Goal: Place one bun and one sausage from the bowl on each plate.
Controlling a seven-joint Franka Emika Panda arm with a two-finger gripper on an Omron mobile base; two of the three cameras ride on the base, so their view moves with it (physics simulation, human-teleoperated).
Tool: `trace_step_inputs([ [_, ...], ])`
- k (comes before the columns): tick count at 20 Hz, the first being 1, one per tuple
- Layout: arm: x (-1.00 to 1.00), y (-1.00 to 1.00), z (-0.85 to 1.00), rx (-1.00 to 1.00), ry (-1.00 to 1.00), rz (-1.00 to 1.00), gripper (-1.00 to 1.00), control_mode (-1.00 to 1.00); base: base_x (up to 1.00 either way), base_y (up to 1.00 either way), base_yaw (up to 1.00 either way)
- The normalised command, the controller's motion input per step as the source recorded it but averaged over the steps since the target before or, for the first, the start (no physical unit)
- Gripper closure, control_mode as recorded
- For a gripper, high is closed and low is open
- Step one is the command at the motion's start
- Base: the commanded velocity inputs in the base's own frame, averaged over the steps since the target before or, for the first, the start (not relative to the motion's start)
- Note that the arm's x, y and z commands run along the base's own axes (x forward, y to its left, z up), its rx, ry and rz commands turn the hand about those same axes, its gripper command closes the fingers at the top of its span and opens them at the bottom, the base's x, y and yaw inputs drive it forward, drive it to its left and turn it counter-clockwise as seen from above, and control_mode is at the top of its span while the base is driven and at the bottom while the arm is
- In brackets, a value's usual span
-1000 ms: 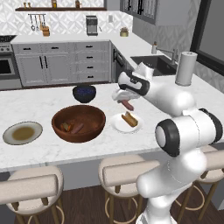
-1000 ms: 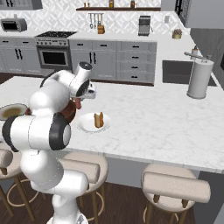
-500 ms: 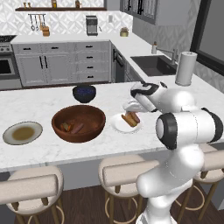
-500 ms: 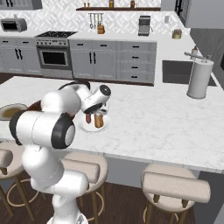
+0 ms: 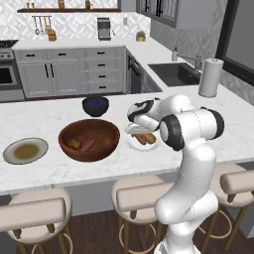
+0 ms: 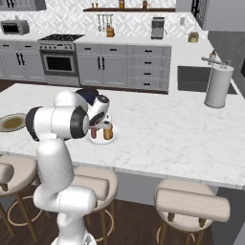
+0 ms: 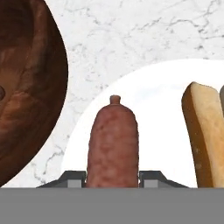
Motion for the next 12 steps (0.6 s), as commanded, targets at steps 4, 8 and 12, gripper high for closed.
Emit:
trace_step_inputs([
  [4,0.50,0.00,-0.32,-0.16,0.22,0.15,1.00,-1.00,0.00,0.00,0.00],
  [8,0.02,-0.40,-0.71,0.10,-0.15,0.00,1.00,-1.00,0.00,0.00,0.00],
  [12,-0.73,-0.27,-0.90,0.18,-0.48,0.00,1.00,-1.00,0.00,0.00,0.00],
])
